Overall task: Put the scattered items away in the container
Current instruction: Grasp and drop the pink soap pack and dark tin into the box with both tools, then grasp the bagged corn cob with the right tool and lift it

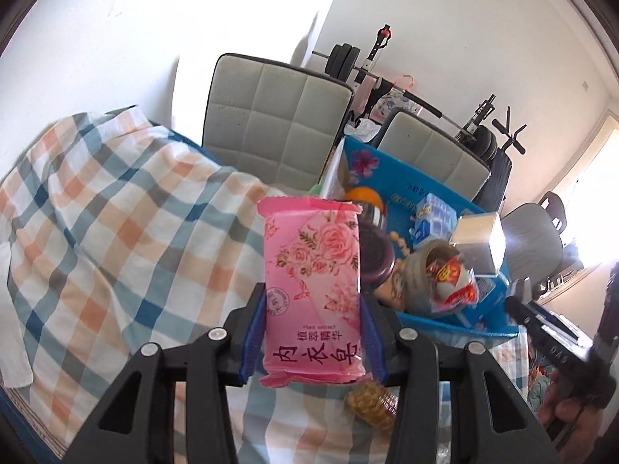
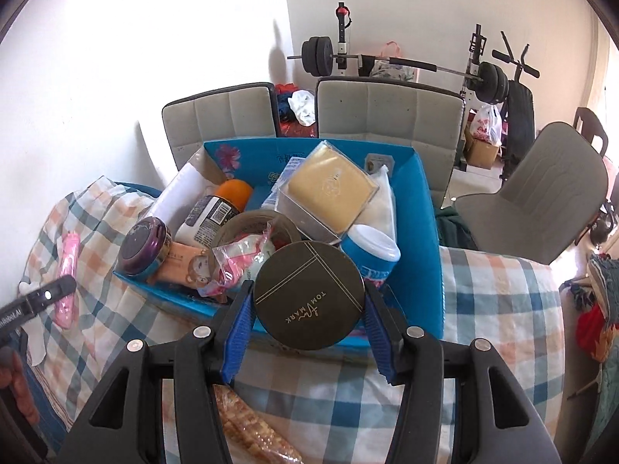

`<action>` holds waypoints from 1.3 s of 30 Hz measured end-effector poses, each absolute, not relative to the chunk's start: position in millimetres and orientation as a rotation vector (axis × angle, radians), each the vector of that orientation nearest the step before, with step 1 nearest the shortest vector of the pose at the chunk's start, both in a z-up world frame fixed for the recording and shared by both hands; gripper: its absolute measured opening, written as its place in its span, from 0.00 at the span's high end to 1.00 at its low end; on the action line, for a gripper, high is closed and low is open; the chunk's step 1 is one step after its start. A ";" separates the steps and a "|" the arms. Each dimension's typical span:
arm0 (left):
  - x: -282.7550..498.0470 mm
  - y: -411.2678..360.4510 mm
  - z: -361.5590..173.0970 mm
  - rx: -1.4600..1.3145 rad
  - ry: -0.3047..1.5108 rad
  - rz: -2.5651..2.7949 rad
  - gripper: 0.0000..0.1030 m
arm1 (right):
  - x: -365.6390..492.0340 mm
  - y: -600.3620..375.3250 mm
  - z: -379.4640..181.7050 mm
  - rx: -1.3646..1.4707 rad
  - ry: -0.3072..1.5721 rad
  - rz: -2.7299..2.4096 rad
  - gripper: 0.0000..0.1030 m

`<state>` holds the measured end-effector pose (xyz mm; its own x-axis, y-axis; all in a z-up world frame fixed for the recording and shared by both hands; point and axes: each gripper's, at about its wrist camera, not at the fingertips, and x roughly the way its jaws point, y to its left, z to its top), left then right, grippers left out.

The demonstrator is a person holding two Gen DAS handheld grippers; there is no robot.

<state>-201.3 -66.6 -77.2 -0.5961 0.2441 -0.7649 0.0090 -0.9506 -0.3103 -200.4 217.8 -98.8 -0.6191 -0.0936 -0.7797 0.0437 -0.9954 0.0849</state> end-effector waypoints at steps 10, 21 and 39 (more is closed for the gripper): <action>-319.2 -12.1 -86.4 -1.335 -0.297 2.559 0.56 | -233.2 206.8 -134.4 1.407 -0.053 -2.693 0.46; -375.5 21.2 -135.1 -1.473 -0.105 2.466 0.57 | -231.3 213.7 -150.4 1.467 -0.039 -2.674 0.46; -272.1 -5.9 -93.7 -1.461 -0.026 2.613 0.00 | -181.3 203.0 -129.3 1.491 -0.014 -2.533 0.27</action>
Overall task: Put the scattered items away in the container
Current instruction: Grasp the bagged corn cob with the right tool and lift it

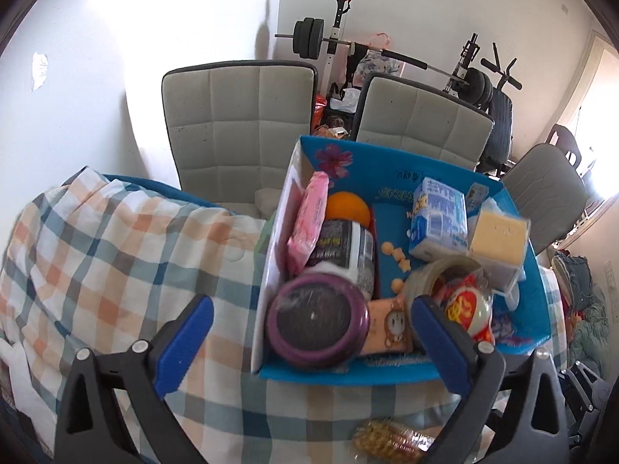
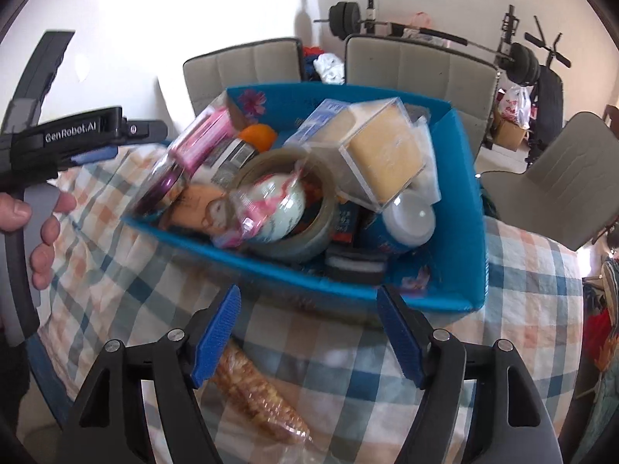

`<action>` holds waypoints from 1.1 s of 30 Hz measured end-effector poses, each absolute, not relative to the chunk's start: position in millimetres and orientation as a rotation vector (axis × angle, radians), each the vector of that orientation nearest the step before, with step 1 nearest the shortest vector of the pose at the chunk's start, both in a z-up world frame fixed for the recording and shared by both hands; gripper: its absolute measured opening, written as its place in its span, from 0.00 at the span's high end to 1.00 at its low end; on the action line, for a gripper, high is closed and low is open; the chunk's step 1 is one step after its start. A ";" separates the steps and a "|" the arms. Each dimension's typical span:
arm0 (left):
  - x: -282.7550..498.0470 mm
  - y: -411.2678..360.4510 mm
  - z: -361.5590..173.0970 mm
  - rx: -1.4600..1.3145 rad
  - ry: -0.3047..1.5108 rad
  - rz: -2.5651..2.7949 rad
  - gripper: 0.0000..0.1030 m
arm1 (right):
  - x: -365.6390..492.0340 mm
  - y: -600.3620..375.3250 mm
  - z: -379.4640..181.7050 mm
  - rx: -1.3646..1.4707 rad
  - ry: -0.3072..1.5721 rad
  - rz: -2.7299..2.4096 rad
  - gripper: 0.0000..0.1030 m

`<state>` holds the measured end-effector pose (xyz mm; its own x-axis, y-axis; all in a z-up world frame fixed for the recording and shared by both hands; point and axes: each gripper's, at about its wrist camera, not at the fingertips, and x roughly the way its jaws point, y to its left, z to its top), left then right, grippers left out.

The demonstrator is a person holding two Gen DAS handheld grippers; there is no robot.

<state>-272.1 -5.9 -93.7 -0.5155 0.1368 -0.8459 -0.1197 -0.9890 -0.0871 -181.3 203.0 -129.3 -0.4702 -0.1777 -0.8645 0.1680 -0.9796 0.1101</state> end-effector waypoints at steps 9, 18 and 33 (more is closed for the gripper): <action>-165.3 -39.2 -147.1 -1.753 -0.043 2.562 0.00 | -151.6 126.7 -220.0 1.695 0.414 -2.170 0.27; -124.4 -52.6 -127.5 -1.714 -0.027 2.685 0.00 | -171.4 111.8 -256.6 1.815 0.400 -2.095 0.26; -151.2 -52.8 -131.3 -1.684 -0.016 2.636 0.00 | -139.5 128.3 -233.8 1.914 0.011 -2.360 0.52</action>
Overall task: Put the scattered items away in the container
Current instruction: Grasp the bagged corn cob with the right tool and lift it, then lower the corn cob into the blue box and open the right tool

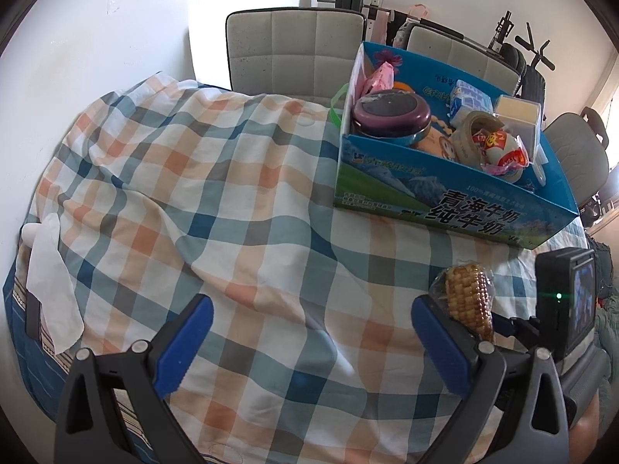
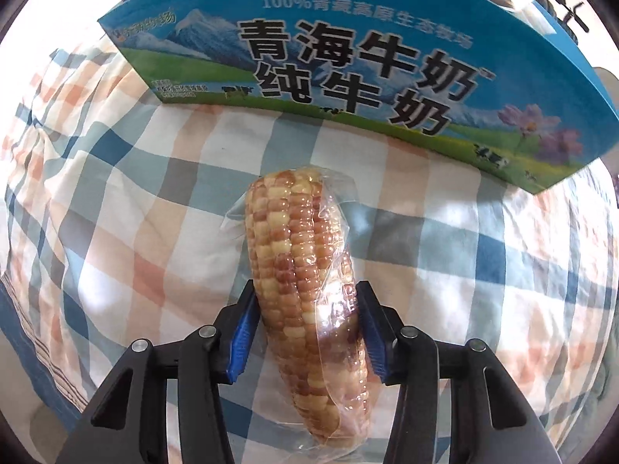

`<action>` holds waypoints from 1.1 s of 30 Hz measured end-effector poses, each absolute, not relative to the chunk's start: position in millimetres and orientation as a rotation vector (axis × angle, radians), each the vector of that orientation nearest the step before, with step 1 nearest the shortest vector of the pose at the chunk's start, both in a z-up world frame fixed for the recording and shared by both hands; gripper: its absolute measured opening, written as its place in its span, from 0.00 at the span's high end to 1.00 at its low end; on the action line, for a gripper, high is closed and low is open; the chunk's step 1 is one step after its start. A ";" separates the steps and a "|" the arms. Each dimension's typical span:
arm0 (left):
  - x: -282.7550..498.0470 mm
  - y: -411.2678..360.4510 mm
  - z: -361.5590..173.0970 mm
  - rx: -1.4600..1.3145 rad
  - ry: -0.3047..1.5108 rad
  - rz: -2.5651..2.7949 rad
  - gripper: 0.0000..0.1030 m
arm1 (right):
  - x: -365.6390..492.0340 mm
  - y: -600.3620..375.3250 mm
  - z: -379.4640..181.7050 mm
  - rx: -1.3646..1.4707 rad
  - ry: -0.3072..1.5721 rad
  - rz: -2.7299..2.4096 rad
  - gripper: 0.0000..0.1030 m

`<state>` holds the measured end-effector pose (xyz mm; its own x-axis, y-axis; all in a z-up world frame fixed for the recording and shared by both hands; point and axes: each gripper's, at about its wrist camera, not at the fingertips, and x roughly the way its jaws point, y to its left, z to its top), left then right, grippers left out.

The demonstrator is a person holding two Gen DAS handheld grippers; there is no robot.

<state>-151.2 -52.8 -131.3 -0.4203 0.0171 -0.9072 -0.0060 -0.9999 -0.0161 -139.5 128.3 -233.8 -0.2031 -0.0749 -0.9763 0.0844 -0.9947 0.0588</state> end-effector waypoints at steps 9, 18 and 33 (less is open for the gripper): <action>-161.3 -48.9 -132.3 -1.670 -0.003 2.618 0.00 | -104.6 148.6 -189.5 1.725 -0.180 -2.581 0.53; -174.0 -36.3 -98.0 -1.557 -0.023 2.648 0.00 | -88.7 185.0 -124.8 1.474 -0.345 -2.764 0.55; -201.1 -39.9 -53.4 -1.429 -0.086 2.724 0.00 | -156.3 168.6 -24.3 1.153 -0.309 -2.850 0.55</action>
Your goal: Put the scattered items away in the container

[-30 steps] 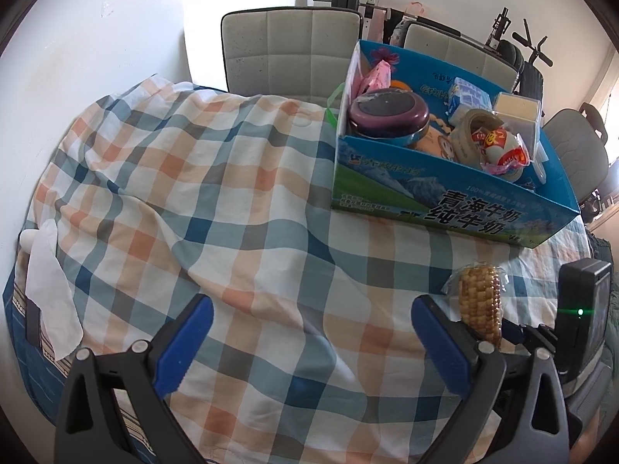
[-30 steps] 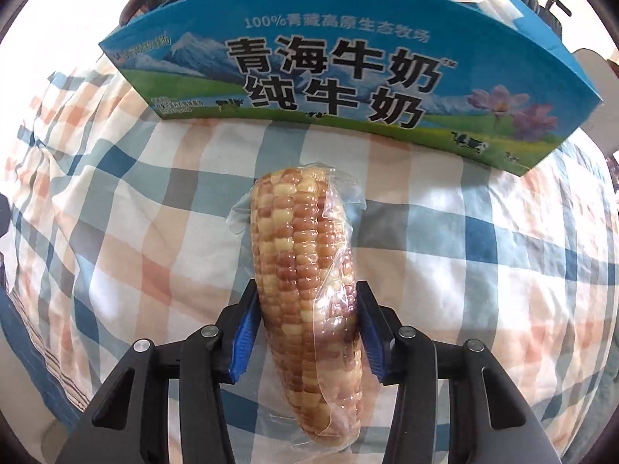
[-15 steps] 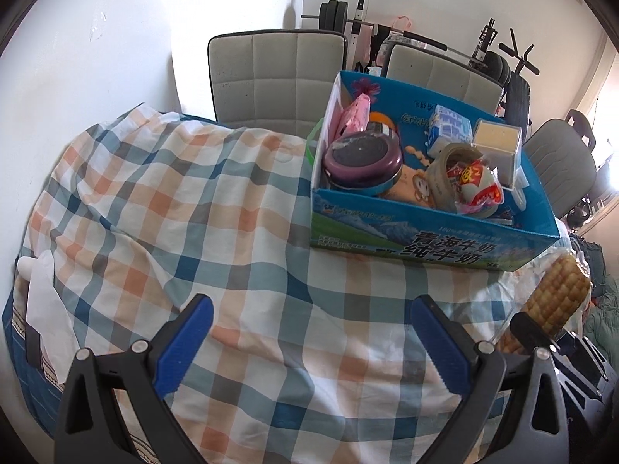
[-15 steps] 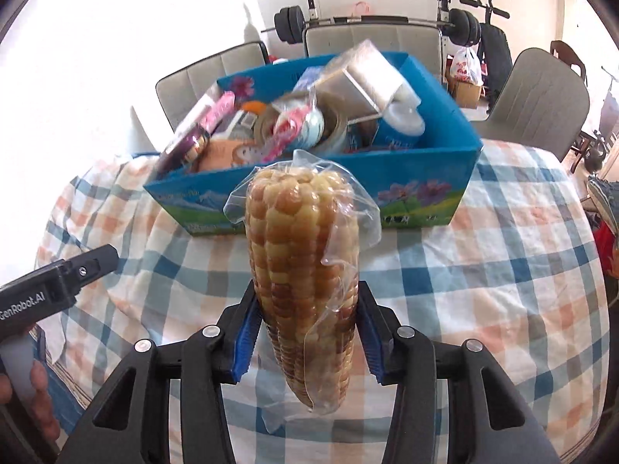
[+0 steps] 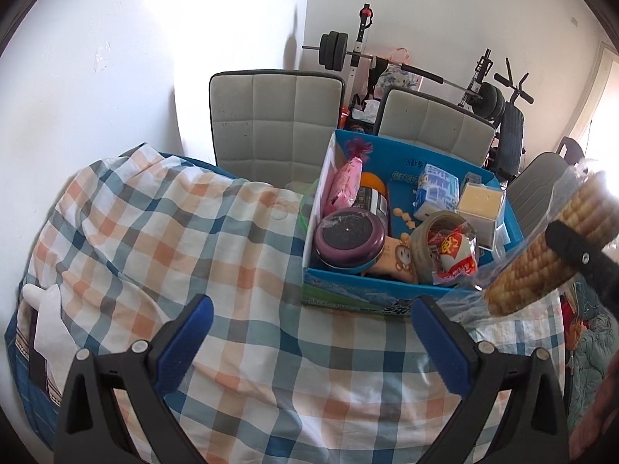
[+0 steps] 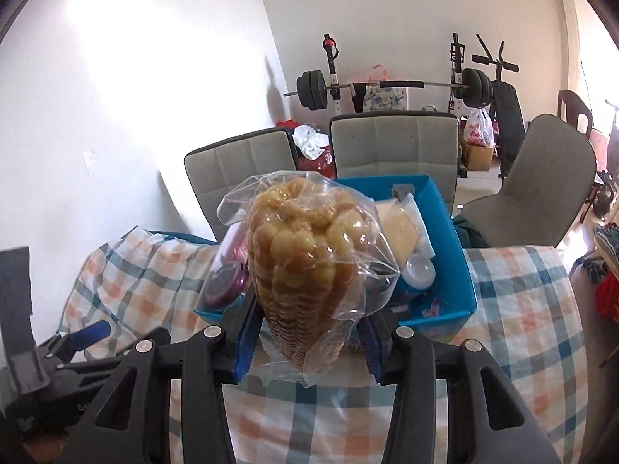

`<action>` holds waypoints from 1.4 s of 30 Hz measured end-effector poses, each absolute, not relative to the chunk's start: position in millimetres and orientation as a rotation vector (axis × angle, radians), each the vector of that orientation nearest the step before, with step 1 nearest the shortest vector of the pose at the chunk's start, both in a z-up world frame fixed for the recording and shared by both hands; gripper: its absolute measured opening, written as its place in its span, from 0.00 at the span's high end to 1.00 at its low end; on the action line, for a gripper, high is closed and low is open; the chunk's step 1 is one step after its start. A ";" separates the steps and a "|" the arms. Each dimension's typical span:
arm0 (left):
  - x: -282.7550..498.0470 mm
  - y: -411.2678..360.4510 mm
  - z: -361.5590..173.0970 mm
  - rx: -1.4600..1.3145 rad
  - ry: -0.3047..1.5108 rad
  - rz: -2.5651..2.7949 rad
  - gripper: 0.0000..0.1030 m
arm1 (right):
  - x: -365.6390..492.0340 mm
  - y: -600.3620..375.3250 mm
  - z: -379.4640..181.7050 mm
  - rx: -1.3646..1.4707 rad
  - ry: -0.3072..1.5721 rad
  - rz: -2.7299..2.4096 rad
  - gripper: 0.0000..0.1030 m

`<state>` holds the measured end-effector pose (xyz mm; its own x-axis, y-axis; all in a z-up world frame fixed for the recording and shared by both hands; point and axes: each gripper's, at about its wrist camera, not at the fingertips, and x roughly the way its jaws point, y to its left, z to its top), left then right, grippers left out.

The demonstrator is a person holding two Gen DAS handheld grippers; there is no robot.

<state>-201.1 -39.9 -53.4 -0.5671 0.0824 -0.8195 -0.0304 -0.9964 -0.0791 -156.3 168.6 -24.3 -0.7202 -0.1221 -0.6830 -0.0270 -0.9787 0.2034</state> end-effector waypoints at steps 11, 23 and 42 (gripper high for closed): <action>-215.3 -68.1 -57.6 -1.452 -0.141 2.771 0.00 | -280.1 130.0 -26.6 1.280 -0.220 -2.706 0.55; -237.5 -85.1 -84.8 -1.526 -0.182 2.778 0.00 | -409.9 144.8 -120.9 1.718 -0.332 -2.518 0.54; -219.9 -56.6 -52.2 -1.485 -0.145 2.783 0.00 | -297.3 170.9 -70.4 1.570 -0.185 -2.678 0.20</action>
